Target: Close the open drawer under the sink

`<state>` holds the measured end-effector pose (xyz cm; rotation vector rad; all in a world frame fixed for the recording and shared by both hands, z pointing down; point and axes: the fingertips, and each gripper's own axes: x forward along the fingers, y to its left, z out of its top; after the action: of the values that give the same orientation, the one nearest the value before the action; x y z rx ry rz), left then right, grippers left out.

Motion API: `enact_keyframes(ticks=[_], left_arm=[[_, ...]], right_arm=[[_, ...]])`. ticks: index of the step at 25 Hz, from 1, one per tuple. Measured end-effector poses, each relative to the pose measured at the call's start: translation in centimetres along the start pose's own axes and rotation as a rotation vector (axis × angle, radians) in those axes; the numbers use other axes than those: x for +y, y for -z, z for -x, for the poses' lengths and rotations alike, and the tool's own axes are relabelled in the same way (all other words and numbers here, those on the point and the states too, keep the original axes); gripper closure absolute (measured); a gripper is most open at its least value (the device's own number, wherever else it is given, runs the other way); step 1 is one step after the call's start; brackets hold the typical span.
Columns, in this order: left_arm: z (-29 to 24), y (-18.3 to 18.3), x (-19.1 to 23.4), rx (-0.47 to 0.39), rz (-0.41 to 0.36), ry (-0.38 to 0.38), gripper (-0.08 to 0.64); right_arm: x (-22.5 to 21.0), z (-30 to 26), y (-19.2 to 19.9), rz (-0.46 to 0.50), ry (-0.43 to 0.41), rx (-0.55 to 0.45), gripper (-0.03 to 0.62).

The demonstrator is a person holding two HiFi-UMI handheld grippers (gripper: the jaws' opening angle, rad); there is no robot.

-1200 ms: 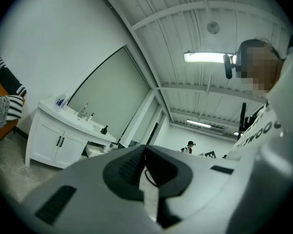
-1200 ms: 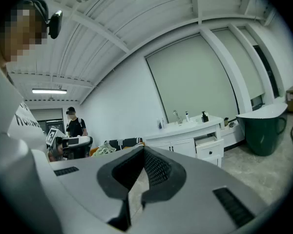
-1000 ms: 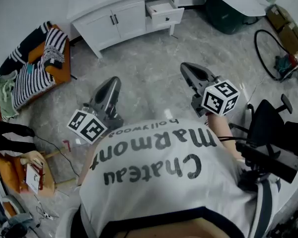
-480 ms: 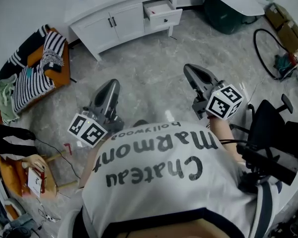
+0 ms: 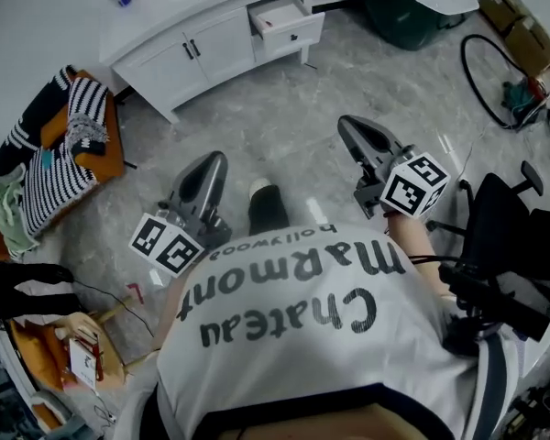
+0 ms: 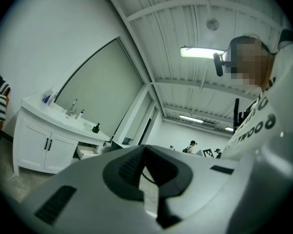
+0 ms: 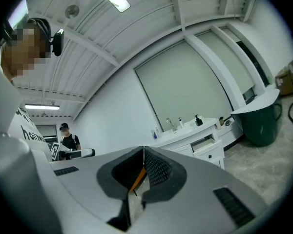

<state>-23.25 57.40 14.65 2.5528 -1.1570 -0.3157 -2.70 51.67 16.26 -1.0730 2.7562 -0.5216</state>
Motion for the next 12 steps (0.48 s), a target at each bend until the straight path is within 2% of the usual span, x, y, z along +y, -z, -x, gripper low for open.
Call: enact_keyframes(ticks=[3, 6, 12], left_arm=[[-2.5, -0.9, 2.1, 0.002, 0.019, 0.035, 0.551], [-5.1, -2.9, 4.4, -0.017, 0.022, 0.065, 0.551], [-9.8, -8.4, 8.5, -0.058, -0.037, 0.131, 0.551]], right_arm=[[-2.1, -1.1, -0.8, -0.049, 0.051, -0.016, 0.58], [-3.7, -2.5, -2.5, -0.051, 0.09, -0.031, 0.58], [-6.2, -6.4, -7.1, -0.026, 0.134, -0.1, 0.58]])
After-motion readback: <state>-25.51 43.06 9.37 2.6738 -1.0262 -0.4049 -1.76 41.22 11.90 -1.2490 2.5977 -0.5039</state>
